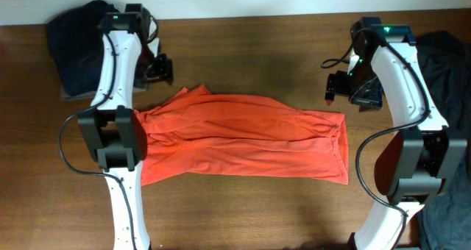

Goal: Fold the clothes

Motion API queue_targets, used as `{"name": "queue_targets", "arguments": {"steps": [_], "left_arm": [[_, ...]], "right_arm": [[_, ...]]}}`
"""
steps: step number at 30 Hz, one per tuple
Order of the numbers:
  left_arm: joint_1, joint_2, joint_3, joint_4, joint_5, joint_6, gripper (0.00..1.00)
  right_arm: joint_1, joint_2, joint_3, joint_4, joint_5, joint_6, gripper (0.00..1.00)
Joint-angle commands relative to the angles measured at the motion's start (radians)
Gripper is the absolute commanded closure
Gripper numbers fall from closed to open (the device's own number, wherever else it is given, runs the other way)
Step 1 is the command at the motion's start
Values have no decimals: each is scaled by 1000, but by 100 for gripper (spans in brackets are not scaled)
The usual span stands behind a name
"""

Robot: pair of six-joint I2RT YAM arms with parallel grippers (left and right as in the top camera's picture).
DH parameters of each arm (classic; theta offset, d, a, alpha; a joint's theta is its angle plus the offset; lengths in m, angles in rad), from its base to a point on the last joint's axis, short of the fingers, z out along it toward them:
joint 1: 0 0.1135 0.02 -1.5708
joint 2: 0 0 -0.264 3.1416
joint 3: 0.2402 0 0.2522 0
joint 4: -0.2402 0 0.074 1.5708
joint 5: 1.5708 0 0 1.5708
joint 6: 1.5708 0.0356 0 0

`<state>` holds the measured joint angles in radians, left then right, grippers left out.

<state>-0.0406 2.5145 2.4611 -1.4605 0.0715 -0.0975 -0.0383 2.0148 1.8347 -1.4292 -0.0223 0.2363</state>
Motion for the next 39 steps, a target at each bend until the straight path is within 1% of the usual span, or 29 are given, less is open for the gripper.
{"name": "queue_targets", "arguments": {"steps": [1,4,6,8,10,13,14,22,27,29,30,32,34,39], "left_arm": [[-58,-26,8,45,38,24,25],[-108,-24,8,67,2,8,25],[-147,-21,8,72,-80,-51,26],[-183,-15,8,75,-144,-91,28],[-220,-6,8,85,-176,-102,30],[-253,19,8,89,-236,-168,36],[-258,33,8,92,-233,-176,38],[-258,135,8,98,-226,-180,40],[-258,148,8,125,-227,-188,41],[-258,148,8,137,-230,-194,43],[-258,148,8,140,-230,-194,45],[-256,148,8,138,-230,-194,56],[-254,148,8,127,-231,-194,69],[-251,148,23,68,-290,-216,92]], "right_arm": [[6,-27,16,8,19,8,16],[6,-27,16,11,19,8,16],[6,-27,16,12,17,8,16],[6,-27,16,12,12,8,16],[6,-27,16,12,12,8,16],[6,-27,16,11,12,8,16],[6,-27,16,10,12,7,16],[5,-27,16,8,12,5,16],[5,-27,16,9,12,5,16],[5,-27,16,9,12,5,16],[5,-27,16,9,13,4,16],[5,-27,16,9,12,4,16],[5,-27,16,9,13,5,16],[5,-27,16,9,12,5,16]]}}
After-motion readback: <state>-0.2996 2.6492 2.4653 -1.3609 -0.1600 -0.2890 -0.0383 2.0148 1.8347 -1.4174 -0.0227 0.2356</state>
